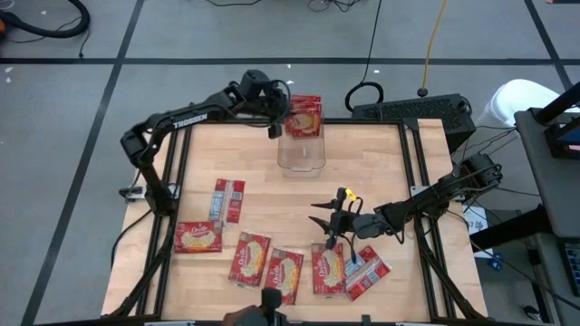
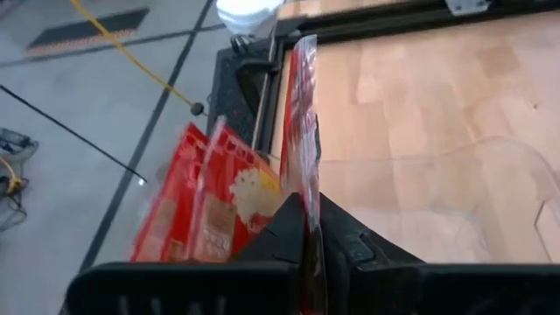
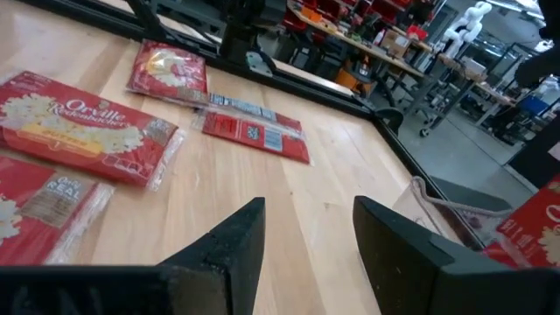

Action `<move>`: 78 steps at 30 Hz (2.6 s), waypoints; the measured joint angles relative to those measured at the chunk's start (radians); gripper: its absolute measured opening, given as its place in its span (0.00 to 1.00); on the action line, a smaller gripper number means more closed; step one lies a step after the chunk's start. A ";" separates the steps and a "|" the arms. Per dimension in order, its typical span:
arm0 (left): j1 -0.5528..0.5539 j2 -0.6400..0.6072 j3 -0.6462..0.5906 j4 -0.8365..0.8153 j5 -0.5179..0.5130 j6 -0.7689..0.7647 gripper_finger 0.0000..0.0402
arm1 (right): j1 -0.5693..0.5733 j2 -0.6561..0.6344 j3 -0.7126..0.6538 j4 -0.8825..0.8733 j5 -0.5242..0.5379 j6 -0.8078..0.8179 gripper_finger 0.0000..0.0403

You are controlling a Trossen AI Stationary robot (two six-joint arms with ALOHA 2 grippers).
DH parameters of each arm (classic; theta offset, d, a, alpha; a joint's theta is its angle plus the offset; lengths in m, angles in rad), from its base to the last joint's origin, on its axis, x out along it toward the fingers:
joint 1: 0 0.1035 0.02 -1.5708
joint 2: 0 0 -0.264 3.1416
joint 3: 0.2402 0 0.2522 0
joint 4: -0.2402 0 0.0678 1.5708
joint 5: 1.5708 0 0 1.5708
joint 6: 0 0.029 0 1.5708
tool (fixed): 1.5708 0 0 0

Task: Sort popcorn bags into baskets
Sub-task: Put the red popcorn pack into the transparent bin

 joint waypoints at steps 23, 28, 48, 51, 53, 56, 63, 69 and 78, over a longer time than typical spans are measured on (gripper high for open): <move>0.004 0.126 0.000 0.040 -0.085 0.106 0.09 | -0.001 0.000 0.000 -0.006 0.002 0.000 0.42; 0.004 0.122 0.000 0.039 -0.116 0.107 0.13 | -0.001 0.000 0.000 -0.006 0.002 -0.001 0.42; -0.079 0.049 0.000 0.043 -0.618 0.074 0.58 | -0.001 0.000 0.000 -0.029 0.051 -0.001 0.42; -0.094 -0.001 0.000 0.021 -0.641 0.011 0.62 | -0.001 0.000 0.001 -0.028 0.051 -0.001 0.42; -0.099 -0.048 0.000 -0.026 -0.629 -0.051 0.63 | -0.001 0.000 0.000 -0.028 0.051 0.003 0.42; -0.111 -0.112 0.000 -0.111 -0.584 -0.161 0.62 | -0.001 0.000 0.000 -0.029 0.052 0.049 0.42; -0.194 -0.288 -0.162 -0.175 -0.462 -0.250 0.54 | -0.001 0.000 0.000 -0.104 0.047 0.211 0.42; -0.342 -0.454 -0.403 -0.046 -0.468 -0.392 0.51 | -0.005 -0.020 0.001 -0.215 -0.098 0.439 0.42; -0.637 -0.560 -0.657 0.251 -0.655 -0.518 0.50 | -0.021 -0.137 0.001 -0.439 -0.458 0.796 0.42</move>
